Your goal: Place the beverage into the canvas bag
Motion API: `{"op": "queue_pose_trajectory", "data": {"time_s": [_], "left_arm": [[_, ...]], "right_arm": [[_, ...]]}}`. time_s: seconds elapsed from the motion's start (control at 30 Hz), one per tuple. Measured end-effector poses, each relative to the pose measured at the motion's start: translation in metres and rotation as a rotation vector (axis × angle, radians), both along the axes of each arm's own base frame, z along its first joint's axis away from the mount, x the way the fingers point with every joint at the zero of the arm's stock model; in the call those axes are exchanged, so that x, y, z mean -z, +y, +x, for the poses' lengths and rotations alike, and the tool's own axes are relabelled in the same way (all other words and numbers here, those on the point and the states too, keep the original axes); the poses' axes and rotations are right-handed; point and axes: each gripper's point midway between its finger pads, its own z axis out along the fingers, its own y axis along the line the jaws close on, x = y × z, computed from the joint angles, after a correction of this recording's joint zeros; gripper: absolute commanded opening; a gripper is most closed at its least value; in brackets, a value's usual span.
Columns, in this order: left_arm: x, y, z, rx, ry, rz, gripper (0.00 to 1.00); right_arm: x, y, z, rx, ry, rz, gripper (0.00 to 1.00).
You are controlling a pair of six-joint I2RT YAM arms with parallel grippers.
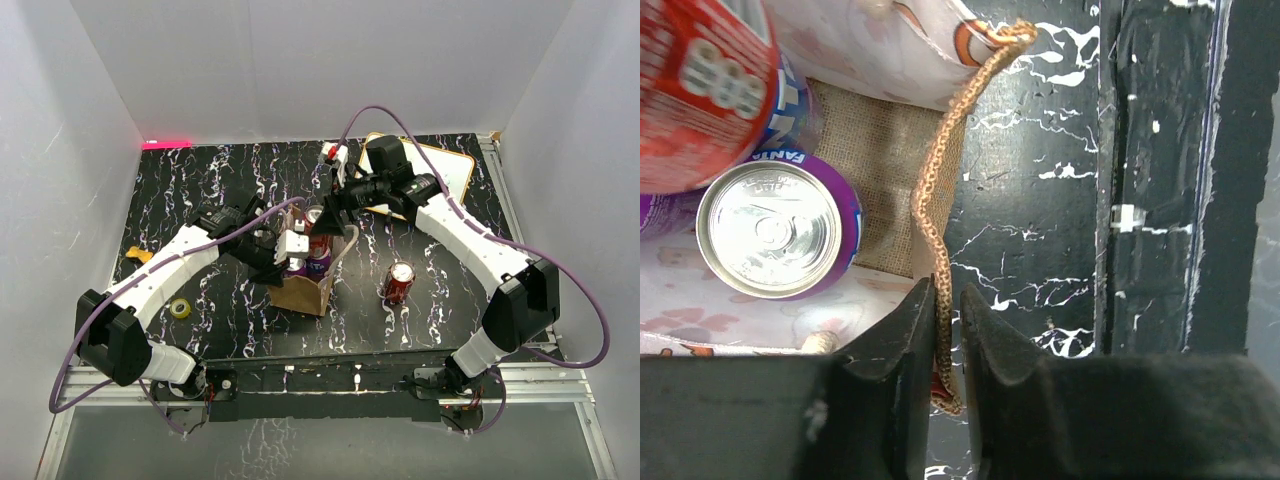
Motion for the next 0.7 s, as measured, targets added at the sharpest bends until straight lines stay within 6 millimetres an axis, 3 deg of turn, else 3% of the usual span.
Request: {"op": "queue_pose_trajectory", "data": {"time_s": [0.3, 0.47, 0.7], "left_arm": [[0.003, 0.003, -0.003, 0.166, -0.087, 0.016, 0.07], [0.004, 0.003, -0.004, 0.230, -0.113, 0.019, 0.06], [0.005, 0.004, -0.007, 0.299, -0.149, 0.009, 0.01]], "right_arm": [[0.020, 0.016, -0.031, -0.094, 0.086, 0.016, 0.08], [0.022, 0.022, -0.038, -0.123, 0.086, 0.029, 0.08], [0.043, 0.022, -0.046, -0.138, 0.106, 0.006, 0.08]]}}
